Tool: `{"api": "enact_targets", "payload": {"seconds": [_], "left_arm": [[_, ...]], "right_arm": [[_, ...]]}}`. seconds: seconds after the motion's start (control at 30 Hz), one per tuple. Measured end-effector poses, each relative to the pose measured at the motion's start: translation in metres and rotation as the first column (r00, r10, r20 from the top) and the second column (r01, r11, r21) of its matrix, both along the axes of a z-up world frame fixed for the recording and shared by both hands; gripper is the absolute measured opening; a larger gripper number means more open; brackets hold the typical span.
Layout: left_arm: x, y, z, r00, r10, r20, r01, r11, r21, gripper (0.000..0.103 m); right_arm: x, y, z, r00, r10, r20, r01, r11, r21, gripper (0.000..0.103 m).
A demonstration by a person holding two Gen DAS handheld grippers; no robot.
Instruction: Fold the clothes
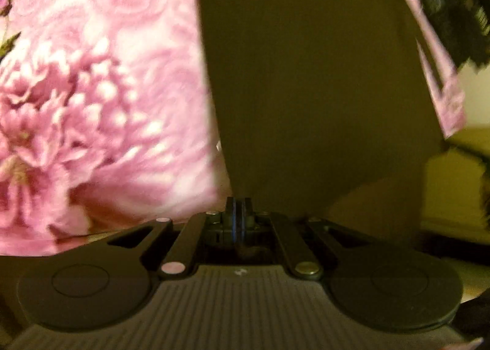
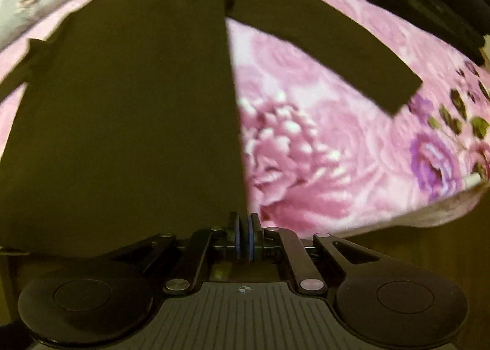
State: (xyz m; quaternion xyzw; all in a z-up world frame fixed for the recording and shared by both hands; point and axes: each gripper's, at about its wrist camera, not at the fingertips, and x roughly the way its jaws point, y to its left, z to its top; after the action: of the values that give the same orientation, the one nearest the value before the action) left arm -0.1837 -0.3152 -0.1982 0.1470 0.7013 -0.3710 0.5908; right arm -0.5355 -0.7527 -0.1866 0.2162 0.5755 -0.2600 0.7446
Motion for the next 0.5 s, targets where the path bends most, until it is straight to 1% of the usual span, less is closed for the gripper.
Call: {"api": "enact_targets", "payload": {"seconds": [0.07,0.1,0.13,0.17,0.2,0.23,0.3,0.33,0.43,0.5], "left_arm": [[0.003,0.003,0.008,0.999,-0.004,0.033,0.004,1.000,-0.004,0.002],[0.005,0.005,0.012,0.999,-0.006,0.049,0.006,1.000,-0.006,0.004],[0.007,0.006,0.015,0.998,-0.008,0.065,0.008,1.000,-0.007,0.004],[0.009,0.007,0.019,0.997,-0.011,0.082,0.011,1.000,-0.010,0.004],[0.014,0.004,0.023,0.995,-0.016,0.103,0.018,1.000,-0.015,0.004],[0.019,0.001,0.027,0.992,-0.023,0.123,0.025,0.999,-0.020,0.005],[0.029,-0.015,0.034,0.985,-0.044,0.165,0.051,0.998,-0.038,0.012],[0.034,-0.026,0.038,0.981,-0.058,0.185,0.068,0.997,-0.047,0.013],[0.042,-0.063,0.051,0.958,-0.127,0.258,0.151,0.986,-0.073,0.013],[0.044,-0.097,0.062,0.938,-0.170,0.303,0.205,0.975,-0.085,0.014]], "right_arm": [[0.000,-0.001,0.000,1.000,0.002,-0.015,-0.002,1.000,-0.024,0.003],[0.000,-0.002,0.001,1.000,-0.003,-0.014,0.003,0.999,-0.037,0.009],[0.001,-0.003,0.003,1.000,-0.011,-0.011,0.010,0.999,-0.051,0.041],[0.001,-0.004,0.006,1.000,-0.025,-0.005,0.025,0.997,-0.068,0.063],[0.001,-0.003,0.010,0.999,-0.046,0.011,0.047,0.995,-0.091,0.079],[0.001,-0.003,0.014,0.998,-0.057,0.034,0.060,0.994,-0.094,0.079],[0.005,-0.004,0.021,0.996,-0.066,0.052,0.071,0.993,-0.092,0.079],[0.007,-0.005,0.024,0.996,-0.070,0.063,0.076,0.992,-0.099,0.079],[0.012,-0.022,0.030,0.991,-0.085,0.101,0.097,0.988,-0.121,0.079],[0.014,-0.045,0.032,0.986,-0.106,0.125,0.122,0.984,-0.132,0.079]]}}
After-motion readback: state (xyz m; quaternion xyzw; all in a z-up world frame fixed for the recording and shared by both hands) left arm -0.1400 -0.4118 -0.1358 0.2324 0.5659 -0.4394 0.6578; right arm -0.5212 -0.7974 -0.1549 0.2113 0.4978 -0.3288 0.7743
